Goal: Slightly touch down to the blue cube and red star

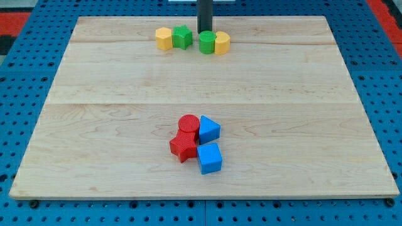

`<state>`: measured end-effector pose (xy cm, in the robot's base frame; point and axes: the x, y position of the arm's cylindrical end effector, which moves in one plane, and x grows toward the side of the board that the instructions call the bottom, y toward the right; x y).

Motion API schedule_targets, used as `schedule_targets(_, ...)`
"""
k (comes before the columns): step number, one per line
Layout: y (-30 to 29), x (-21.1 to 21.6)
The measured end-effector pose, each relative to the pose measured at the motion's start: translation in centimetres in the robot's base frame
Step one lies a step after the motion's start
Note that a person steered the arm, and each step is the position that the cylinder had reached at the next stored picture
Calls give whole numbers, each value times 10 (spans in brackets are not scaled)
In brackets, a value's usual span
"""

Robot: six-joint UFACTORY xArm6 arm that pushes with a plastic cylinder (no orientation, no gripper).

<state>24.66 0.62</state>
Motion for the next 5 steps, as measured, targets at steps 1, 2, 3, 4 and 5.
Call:
schedule_targets(1,6,4)
schedule_targets(2,8,4)
schedule_targets(3,8,8)
schedule_targets(4,28,1)
schedule_targets(5,84,-7)
